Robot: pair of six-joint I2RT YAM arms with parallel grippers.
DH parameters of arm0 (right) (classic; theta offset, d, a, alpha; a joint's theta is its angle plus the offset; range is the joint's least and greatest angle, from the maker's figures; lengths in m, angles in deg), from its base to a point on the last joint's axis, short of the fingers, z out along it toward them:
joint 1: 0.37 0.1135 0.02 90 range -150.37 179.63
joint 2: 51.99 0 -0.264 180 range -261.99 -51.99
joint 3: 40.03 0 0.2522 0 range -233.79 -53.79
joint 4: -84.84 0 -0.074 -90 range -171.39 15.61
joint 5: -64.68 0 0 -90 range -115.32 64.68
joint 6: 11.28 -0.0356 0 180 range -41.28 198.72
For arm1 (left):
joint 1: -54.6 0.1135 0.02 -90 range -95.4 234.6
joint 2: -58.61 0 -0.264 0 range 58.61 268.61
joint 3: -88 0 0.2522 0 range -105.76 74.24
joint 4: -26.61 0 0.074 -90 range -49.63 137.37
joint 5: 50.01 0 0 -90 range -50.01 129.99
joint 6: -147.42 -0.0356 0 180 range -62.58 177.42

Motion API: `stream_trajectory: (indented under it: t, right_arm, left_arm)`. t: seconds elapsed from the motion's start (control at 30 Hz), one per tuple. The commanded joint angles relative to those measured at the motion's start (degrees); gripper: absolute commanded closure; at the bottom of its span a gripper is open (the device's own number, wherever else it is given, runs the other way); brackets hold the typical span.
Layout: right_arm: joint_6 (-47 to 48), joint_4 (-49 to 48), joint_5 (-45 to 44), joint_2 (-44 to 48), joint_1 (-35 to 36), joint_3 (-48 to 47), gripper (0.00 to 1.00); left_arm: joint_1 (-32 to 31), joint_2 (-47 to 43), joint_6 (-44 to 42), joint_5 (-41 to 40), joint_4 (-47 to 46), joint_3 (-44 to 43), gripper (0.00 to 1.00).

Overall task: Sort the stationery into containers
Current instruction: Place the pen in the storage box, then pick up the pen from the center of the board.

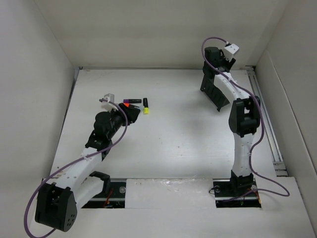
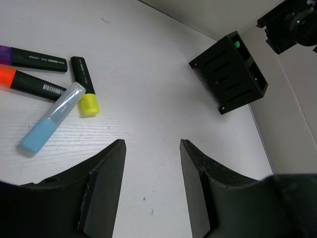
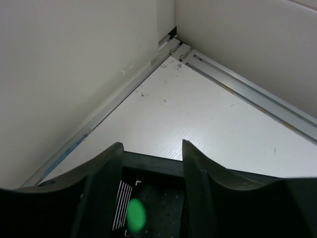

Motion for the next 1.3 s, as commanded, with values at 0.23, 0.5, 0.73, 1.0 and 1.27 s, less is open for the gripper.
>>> stream_trajectory:
  t: [0.23,0.5,0.73,1.0,1.27]
  right_arm:
    - [0.5,-3.7,14.2,13.5,5.0,5.7,0.71]
    - [3.0,-8.2,55.9,11.8,15.3,11.1,1.00]
    - [3.0,7.0,58.5,-6.2,23.8,-11.6,1.00]
    - [-0.1,11.8,49.4,-13.5,26.6,-17.7,0.48]
    - [-0.1,16.6,48.1,-20.5,27.6,-23.7,0.37]
  left_arm:
    - [-0.4,-0.2,-0.7,-1.5,0.1,-2.6,0.55]
    - [-0.4,-2.2,0.4,-10.0,4.2,-3.1,0.55]
    - [-0.4,-2.2,2.2,-15.6,7.0,-3.1,0.57]
    - [-0.4,-3.2,2.2,-12.6,5.0,-2.5,0.57]
    - [-0.4,-2.0,2.2,-10.0,4.6,-2.6,0.57]
